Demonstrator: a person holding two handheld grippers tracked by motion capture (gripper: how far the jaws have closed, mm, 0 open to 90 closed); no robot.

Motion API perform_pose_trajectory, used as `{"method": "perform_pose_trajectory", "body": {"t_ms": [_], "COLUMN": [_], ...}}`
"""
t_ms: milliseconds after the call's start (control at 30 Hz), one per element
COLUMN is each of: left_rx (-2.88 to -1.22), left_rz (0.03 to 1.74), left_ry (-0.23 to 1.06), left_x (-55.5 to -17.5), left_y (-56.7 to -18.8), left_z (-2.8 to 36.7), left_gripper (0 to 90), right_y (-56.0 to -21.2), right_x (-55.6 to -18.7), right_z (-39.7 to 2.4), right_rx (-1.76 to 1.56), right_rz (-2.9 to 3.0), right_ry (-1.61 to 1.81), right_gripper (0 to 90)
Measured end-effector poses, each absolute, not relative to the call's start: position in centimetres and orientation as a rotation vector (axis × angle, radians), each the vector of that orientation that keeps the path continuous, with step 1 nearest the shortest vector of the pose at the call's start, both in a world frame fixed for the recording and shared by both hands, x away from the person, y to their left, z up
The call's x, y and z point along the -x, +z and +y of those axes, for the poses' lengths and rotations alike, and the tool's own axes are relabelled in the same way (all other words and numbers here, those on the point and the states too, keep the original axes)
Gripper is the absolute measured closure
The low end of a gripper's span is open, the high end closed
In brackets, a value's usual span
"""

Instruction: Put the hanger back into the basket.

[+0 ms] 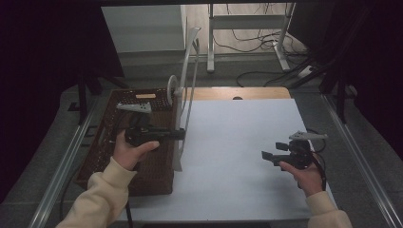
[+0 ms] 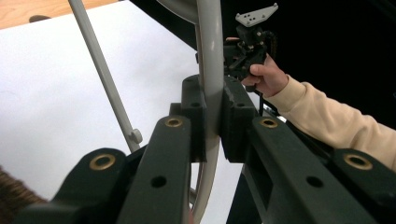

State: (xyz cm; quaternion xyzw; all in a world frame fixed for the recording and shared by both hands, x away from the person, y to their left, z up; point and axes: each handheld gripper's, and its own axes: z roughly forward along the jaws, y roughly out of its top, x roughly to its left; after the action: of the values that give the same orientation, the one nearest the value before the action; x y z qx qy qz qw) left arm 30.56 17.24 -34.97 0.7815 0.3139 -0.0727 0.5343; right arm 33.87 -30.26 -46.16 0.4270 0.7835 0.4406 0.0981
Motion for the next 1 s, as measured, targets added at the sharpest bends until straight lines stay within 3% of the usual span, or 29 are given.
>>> {"method": "perform_pose_trajectory", "body": {"t_ms": [1000], "left_rx": [-1.875], "left_rz": [0.785], "left_ry": [-0.046], "left_x": [-29.8], "left_y": [-32.7], "left_z": [24.5], "left_gripper": [81.9], "right_y": [-46.4], "right_x": [-34.1], "right_z": [-30.4], "right_rx": [-1.28], "right_rz": [2.324], "right_ry": [1.266], "right_gripper": [18.7]}}
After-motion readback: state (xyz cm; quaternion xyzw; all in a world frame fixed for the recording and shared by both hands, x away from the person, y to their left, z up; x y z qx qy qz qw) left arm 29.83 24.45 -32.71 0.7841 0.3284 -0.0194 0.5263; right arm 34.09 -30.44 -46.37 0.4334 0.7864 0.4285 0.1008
